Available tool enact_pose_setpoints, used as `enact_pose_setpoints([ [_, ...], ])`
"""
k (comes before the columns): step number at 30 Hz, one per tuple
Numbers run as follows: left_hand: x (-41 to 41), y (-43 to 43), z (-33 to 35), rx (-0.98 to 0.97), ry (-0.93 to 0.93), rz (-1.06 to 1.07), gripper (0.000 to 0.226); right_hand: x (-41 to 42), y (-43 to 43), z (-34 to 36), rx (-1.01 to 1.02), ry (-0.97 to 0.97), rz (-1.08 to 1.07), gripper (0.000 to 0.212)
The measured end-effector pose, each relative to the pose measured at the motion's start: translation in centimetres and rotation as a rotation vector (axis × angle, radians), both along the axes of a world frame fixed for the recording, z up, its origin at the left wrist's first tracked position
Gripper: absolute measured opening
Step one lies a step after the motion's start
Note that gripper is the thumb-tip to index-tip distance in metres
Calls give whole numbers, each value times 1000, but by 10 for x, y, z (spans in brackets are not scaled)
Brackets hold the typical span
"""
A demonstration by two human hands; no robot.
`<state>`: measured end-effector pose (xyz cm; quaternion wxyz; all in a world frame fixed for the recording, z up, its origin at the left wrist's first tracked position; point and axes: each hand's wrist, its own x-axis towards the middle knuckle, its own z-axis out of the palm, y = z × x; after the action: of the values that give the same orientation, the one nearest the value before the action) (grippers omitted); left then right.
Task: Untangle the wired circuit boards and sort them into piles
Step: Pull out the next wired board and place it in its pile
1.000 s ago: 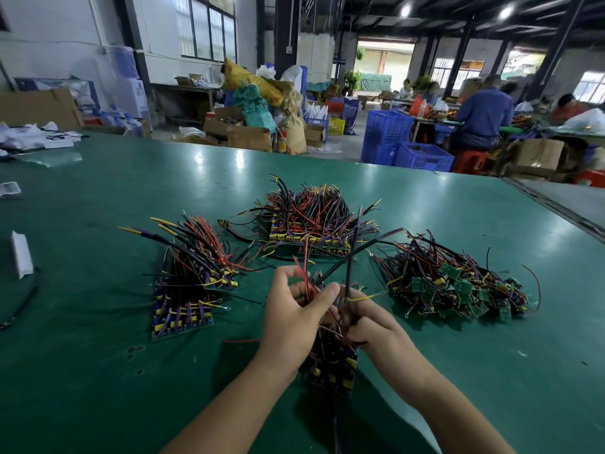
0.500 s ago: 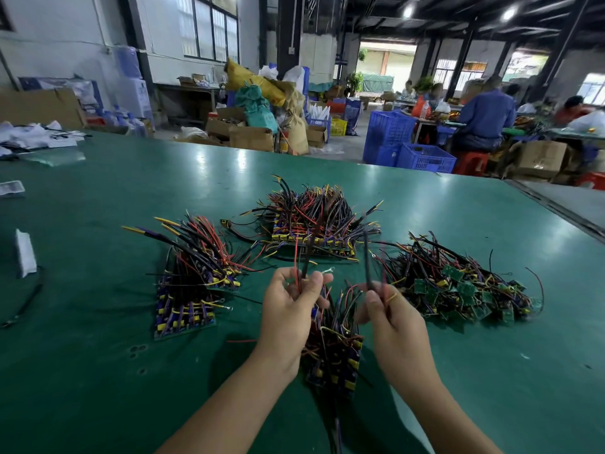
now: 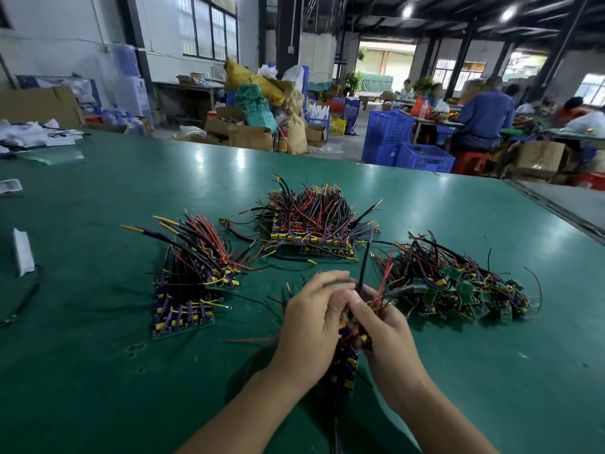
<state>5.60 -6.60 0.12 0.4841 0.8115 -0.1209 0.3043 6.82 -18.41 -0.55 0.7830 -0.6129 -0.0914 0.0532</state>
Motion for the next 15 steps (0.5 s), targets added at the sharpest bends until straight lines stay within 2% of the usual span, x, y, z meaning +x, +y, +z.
enact_pose_setpoints([
  [4,0,5,2,-71,5,-37,28,6,-5,4,11,-93,-118,20],
  [6,2,13,6,-116,26,-12,24,12,-12,5,37,-51,-157,21],
  [8,5,30,9,-134,74,7,32,17,-18,5,60,-10,-179,15],
  [10,7,51,9,-37,130,-12,51,20,-22,4,63,-11,-200,16],
  [11,6,60,8,54,156,-34,57,20,-24,4,71,-7,-217,23],
  [13,4,69,6,235,207,-95,62,21,-24,6,100,13,-245,34],
  [15,4,70,3,345,255,-156,59,21,-23,8,141,12,-243,33],
])
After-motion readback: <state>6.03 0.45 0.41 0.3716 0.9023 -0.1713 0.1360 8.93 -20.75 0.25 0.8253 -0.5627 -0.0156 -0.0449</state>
